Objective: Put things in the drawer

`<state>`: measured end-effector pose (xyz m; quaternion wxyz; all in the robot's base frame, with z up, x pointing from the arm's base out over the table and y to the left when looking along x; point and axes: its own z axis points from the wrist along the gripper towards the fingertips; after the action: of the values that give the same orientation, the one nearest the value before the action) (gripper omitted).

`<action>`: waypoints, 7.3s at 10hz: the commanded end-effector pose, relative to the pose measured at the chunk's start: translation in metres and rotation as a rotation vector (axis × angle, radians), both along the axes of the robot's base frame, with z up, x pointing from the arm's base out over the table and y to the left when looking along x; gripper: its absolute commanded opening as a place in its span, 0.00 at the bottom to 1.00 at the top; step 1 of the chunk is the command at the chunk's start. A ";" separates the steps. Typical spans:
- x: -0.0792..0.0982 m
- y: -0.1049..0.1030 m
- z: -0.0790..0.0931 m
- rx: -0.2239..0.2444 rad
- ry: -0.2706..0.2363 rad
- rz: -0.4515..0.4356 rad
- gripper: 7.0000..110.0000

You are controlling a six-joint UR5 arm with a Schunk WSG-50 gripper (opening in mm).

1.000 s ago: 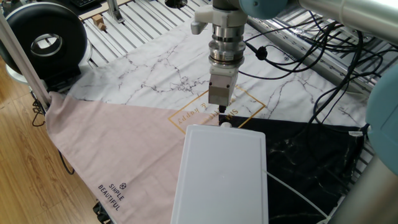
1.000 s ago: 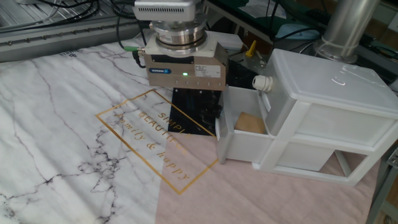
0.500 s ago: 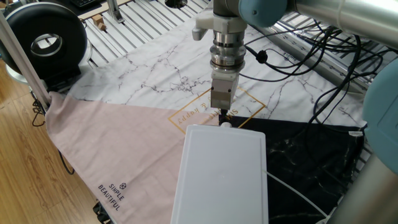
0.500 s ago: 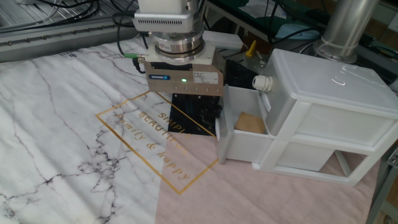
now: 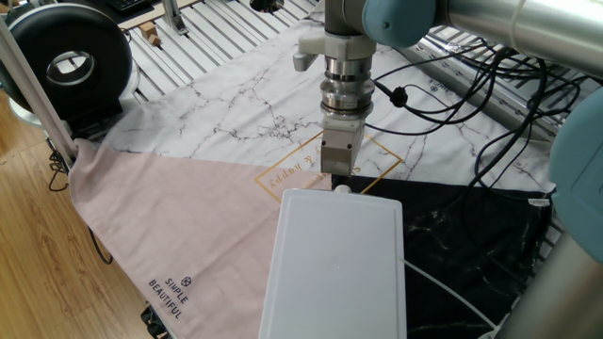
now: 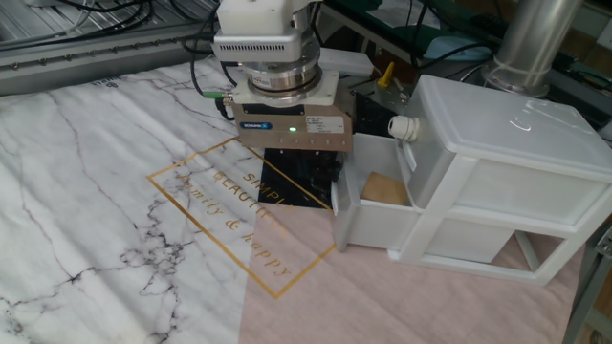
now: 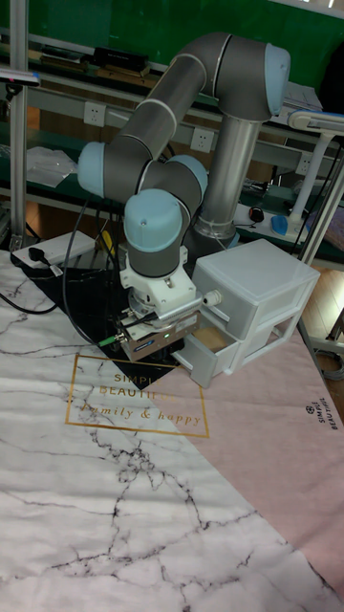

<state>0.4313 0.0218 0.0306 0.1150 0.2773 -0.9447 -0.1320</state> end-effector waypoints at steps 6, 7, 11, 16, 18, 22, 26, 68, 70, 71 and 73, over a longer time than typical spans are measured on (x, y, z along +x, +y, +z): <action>-0.008 0.017 0.007 0.062 0.037 -0.023 0.00; -0.008 0.017 0.007 0.061 0.039 -0.025 0.00; -0.013 0.030 0.012 0.105 0.070 -0.064 0.00; -0.020 0.044 0.020 0.151 0.116 -0.101 0.00; -0.021 0.046 0.021 0.160 0.122 -0.106 0.00; -0.023 0.052 0.024 0.179 0.137 -0.114 0.00; -0.020 0.043 0.019 0.139 0.120 -0.117 0.00; -0.033 0.045 0.012 -0.001 0.220 -0.146 0.00; 0.004 0.009 0.004 -0.084 0.089 -0.061 0.00; 0.029 -0.013 0.004 -0.137 0.019 -0.007 0.00; 0.091 -0.017 0.016 -0.148 -0.134 -0.094 0.00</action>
<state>0.4599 0.0249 0.0364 0.1404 0.2364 -0.9569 -0.0931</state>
